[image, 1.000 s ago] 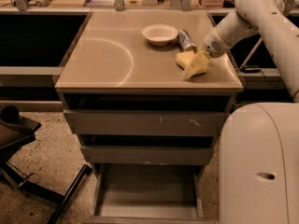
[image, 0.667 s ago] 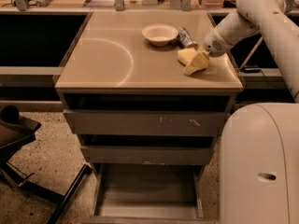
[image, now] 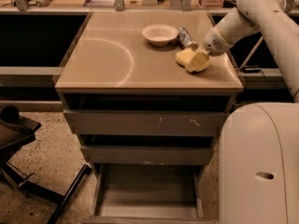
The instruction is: Place sponge into bottom drawer
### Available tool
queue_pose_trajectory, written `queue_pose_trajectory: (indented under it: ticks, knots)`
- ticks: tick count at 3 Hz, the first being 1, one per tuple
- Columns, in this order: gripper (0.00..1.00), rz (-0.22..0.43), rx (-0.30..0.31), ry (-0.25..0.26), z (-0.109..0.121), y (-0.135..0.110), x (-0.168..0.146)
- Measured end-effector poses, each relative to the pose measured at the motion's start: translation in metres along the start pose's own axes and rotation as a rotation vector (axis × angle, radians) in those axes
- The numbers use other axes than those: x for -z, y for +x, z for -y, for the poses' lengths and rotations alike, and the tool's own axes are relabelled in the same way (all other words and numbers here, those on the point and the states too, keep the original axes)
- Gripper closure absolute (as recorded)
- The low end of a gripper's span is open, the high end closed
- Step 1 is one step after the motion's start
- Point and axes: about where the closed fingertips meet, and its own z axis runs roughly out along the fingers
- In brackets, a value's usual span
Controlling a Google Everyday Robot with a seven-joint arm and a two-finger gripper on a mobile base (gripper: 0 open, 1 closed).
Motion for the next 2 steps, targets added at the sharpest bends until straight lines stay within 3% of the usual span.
queue_pose_trajectory:
  ticks: [1, 2]
  knots:
    - [1.0, -0.016, -0.003, -0.048, -0.007, 0.013, 0.015]
    - [1.0, 0.023, -0.045, -0.103, -0.025, 0.055, 0.078]
